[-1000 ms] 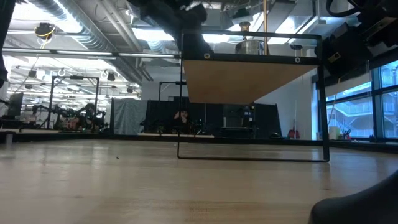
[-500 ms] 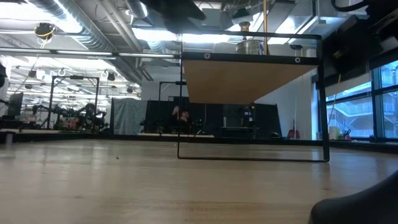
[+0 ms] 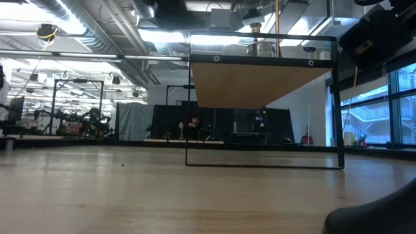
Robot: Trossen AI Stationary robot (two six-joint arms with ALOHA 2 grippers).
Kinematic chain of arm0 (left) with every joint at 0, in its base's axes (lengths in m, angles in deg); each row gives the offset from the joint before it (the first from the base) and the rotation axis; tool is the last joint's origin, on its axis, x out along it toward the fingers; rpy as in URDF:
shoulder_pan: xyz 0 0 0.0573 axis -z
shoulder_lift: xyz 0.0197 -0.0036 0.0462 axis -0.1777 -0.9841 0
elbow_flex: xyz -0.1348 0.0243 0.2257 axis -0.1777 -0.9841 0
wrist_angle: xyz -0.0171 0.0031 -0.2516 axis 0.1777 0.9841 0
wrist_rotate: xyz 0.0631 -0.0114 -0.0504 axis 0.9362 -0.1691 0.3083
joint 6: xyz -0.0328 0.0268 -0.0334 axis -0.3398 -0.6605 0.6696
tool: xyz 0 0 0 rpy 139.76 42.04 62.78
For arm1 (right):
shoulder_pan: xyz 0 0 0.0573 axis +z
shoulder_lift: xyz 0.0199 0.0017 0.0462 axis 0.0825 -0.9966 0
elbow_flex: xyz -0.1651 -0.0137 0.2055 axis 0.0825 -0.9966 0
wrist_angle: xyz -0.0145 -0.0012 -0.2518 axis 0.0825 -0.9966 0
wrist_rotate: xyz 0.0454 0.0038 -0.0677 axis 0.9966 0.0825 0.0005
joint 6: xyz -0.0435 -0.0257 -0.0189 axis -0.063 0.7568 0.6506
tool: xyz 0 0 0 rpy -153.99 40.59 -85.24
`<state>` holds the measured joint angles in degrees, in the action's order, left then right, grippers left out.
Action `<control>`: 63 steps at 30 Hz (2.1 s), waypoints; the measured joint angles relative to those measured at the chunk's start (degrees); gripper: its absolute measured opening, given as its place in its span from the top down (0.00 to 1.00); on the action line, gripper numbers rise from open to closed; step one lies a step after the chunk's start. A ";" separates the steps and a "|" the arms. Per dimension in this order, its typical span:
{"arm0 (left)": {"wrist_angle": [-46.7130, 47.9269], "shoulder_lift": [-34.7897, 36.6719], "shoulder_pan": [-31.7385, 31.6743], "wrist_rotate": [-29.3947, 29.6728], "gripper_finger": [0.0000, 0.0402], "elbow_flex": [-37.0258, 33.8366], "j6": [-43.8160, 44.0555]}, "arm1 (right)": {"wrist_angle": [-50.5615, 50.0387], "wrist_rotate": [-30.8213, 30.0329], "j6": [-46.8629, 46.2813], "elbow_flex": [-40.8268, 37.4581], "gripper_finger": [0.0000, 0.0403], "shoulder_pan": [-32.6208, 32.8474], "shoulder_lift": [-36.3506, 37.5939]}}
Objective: Pick & Place candle stick holders
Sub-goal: Put the green patterned scented candle on the shelf
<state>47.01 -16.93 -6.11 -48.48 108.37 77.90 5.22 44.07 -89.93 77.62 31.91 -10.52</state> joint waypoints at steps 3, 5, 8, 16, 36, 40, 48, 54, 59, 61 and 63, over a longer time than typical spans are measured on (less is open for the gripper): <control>-3.39 -0.09 6.33 3.42 0.01 0.00 0.16 | 0.81 0.00 -0.82 0.00 0.40 0.47 0.00; -5.51 -0.18 10.39 5.51 0.01 0.00 0.16 | 1.82 0.03 -1.60 0.00 0.40 1.12 0.00; -8.89 -0.27 16.22 8.01 0.01 0.00 0.16 | 3.77 0.02 -1.99 0.00 0.40 2.92 0.00; -13.13 -4.92 28.44 22.23 0.01 0.00 5.42 | 13.58 -0.17 0.98 0.00 0.40 10.17 -4.48; -25.03 -17.97 37.57 36.14 0.01 -0.04 12.31 | 23.13 -4.57 -2.03 4.15 0.40 15.80 -19.30; -25.10 -17.97 39.17 40.12 0.01 -0.04 12.35 | 22.50 -4.57 -1.77 4.39 0.40 15.93 -19.78; -24.82 -17.97 42.06 45.93 0.01 -0.04 12.96 | 7.79 -5.68 -4.10 8.84 0.40 16.71 -19.78; -24.74 -17.97 43.66 49.55 0.01 -0.04 14.69 | -17.76 -7.56 -11.17 19.88 0.40 19.19 -19.80; -24.64 -17.97 45.04 51.23 0.01 -0.04 16.17 | -26.83 -7.60 -15.85 25.14 0.40 23.17 -19.78; -24.64 -17.97 45.58 52.36 0.01 -0.04 16.66 | -27.48 -8.67 -17.62 25.16 0.40 24.58 -19.78; -24.61 -17.97 46.16 53.52 0.01 -0.04 16.86 | -28.12 -10.73 -20.29 24.89 0.40 25.71 -19.78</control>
<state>22.39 -34.90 40.05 5.04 108.32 94.75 -22.90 33.34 -110.22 102.51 57.62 -30.30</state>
